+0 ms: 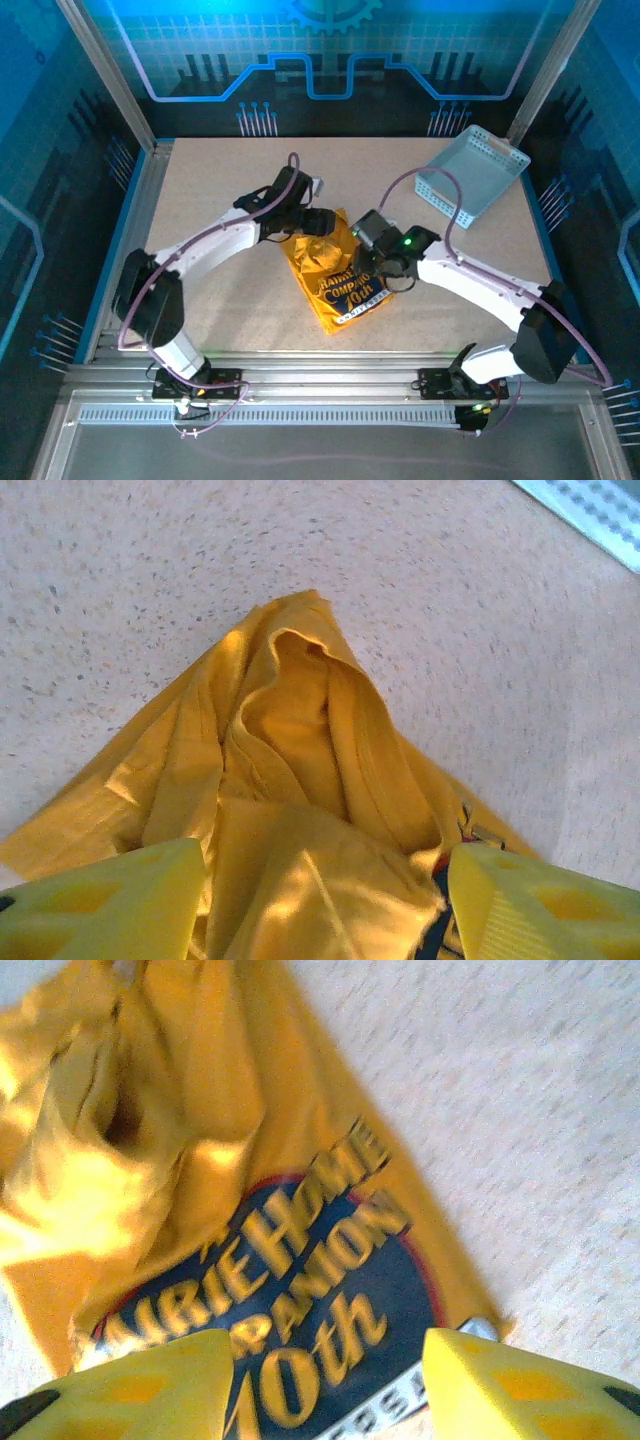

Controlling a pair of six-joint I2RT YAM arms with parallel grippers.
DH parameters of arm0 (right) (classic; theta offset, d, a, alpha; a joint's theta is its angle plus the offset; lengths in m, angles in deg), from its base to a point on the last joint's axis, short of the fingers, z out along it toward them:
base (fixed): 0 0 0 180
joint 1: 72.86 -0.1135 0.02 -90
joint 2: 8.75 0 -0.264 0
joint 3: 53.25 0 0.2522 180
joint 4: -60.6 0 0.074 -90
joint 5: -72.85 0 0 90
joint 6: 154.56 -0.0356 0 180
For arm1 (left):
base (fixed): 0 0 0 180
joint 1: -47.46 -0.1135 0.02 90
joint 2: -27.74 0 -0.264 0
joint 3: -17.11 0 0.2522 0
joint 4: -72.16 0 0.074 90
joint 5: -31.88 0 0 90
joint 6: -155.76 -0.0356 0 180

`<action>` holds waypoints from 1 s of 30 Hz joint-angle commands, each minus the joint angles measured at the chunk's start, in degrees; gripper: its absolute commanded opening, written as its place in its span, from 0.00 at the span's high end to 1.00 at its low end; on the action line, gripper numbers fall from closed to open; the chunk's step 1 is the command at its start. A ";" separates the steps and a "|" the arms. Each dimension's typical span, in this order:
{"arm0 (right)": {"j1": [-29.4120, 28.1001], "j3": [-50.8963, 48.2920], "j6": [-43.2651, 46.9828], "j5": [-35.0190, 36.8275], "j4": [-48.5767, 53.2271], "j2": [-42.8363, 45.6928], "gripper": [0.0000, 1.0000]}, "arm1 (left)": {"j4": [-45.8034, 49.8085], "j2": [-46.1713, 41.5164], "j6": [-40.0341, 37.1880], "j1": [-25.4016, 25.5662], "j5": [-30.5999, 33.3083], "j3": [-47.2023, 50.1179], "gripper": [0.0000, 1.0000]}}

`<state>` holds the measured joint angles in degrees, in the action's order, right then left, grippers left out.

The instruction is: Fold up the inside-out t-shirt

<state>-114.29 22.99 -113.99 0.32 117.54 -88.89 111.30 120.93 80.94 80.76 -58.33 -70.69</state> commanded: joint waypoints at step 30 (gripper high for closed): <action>9.71 9.95 21.51 -9.93 -11.70 -15.97 0.43 | -17.45 -0.02 16.09 -14.29 -10.25 15.97 0.84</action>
<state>-105.42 28.41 -97.99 -7.37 109.35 -102.16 99.96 120.40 90.19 68.00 -59.42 -56.64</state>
